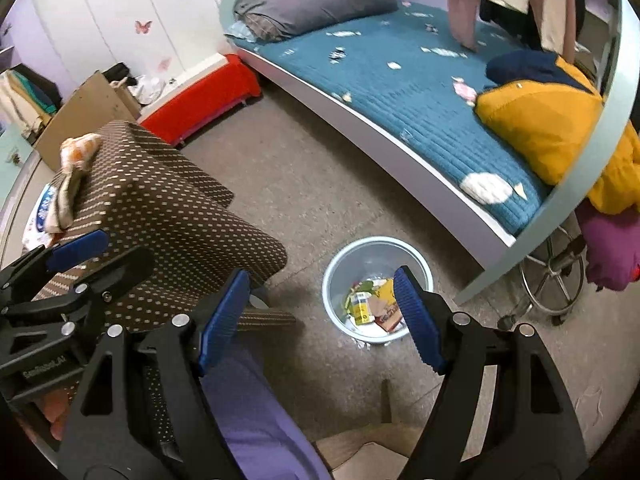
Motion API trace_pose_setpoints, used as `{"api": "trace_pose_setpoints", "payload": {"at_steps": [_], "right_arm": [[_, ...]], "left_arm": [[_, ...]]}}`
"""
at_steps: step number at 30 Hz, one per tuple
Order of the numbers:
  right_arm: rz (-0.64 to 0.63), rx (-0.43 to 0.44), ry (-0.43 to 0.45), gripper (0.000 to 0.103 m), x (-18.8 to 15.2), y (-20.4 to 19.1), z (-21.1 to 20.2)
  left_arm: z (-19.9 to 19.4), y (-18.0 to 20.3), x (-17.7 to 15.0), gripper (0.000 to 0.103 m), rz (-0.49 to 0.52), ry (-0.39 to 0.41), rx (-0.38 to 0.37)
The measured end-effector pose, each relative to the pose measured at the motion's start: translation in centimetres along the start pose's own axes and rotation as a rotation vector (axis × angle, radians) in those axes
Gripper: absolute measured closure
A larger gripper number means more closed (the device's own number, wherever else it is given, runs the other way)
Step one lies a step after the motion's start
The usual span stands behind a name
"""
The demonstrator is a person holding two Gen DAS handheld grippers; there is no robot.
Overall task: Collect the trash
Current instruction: 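Move both tools back toward the table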
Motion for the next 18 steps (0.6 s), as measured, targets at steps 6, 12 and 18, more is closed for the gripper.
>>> {"api": "trace_pose_setpoints", "payload": {"at_steps": [6, 12, 18], "right_arm": [[-0.041, 0.073, 0.013, 0.029, 0.2, -3.2, -0.2], [-0.093, 0.145, 0.006, 0.029, -0.2, -7.1, -0.1], [-0.171, 0.228, 0.005, 0.029, -0.4, -12.5, -0.4]], "left_arm": [[-2.8, -2.2, -0.1, 0.026, -0.020, 0.053, 0.039], [-5.1, -6.1, -1.2, 0.026, -0.082, 0.074, 0.112], [-8.2, -10.0, -2.1, 0.026, -0.144, 0.113, 0.185]]}}
Point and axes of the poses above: each gripper's, at about its wrist camera, not at the fingertips, and z roughly the way its jaws point, y to its right, x to its top, the point moved 7 cm from there along z, roughly the way its jaws point, and after that the axes turned 15 degrees about y, right-handed, at the moved point
